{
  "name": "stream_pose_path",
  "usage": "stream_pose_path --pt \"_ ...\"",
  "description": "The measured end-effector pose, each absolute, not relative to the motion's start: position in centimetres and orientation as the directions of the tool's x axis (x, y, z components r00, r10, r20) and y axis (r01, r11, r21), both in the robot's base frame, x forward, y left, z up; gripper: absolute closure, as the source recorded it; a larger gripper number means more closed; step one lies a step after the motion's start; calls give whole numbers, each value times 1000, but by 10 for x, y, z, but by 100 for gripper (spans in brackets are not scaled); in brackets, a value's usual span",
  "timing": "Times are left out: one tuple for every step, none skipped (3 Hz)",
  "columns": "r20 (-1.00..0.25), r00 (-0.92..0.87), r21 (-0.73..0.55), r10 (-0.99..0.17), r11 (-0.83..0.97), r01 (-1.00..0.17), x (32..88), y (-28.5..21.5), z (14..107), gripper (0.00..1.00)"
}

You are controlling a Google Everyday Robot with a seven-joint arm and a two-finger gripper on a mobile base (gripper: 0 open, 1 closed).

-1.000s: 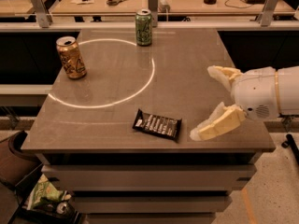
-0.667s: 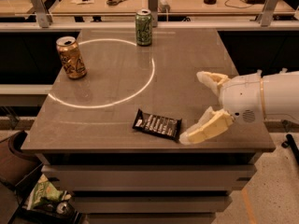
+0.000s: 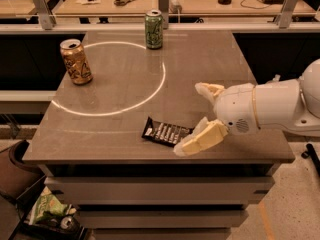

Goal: Move rxbar chocolate near green can

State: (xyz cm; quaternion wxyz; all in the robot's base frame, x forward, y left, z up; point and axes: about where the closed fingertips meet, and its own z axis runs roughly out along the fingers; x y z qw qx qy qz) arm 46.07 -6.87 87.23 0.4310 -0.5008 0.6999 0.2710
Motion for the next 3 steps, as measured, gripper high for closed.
stream_pose_path --pt "-862 -172 -21 -477 373 -928 470 -61 856 0" --pt "-857 -207 6 -472 394 -919 475 -61 841 0" --pt "-853 -235 27 -466 411 -911 476 -60 830 0"
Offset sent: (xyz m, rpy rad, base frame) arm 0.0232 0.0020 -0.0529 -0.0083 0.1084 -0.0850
